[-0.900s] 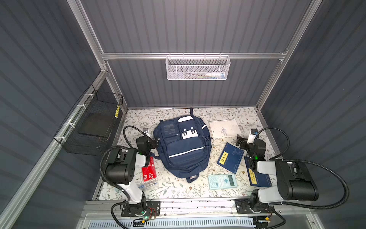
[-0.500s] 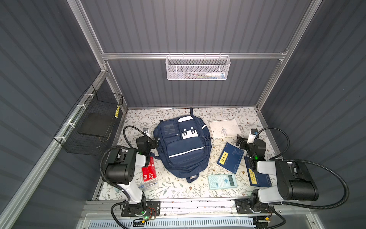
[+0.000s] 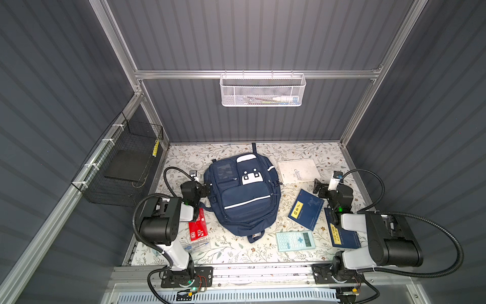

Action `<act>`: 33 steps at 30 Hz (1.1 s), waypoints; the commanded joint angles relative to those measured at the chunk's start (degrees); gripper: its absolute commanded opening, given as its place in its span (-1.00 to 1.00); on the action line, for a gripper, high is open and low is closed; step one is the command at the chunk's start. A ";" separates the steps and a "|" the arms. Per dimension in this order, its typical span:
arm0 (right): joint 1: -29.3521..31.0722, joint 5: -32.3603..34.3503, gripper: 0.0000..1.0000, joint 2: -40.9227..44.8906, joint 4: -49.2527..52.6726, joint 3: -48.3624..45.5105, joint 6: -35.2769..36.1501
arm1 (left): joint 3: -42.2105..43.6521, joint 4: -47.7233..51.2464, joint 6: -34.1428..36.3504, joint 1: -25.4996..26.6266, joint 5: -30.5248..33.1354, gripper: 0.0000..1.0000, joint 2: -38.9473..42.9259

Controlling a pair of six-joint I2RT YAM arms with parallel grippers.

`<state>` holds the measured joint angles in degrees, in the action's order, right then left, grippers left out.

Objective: Pack the student bag
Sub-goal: 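Move both grippers toward the navy backpack's top sides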

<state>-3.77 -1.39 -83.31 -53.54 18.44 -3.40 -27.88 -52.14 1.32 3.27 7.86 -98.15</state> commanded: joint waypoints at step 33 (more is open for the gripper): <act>22.44 -19.66 0.76 -24.21 63.90 56.18 -14.08 | -13.19 42.30 -33.77 15.71 -5.95 0.42 4.07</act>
<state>17.41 -18.06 -102.87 2.26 70.57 -19.53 -38.94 -12.69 -31.46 19.29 1.54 -89.69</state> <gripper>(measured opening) 0.886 0.718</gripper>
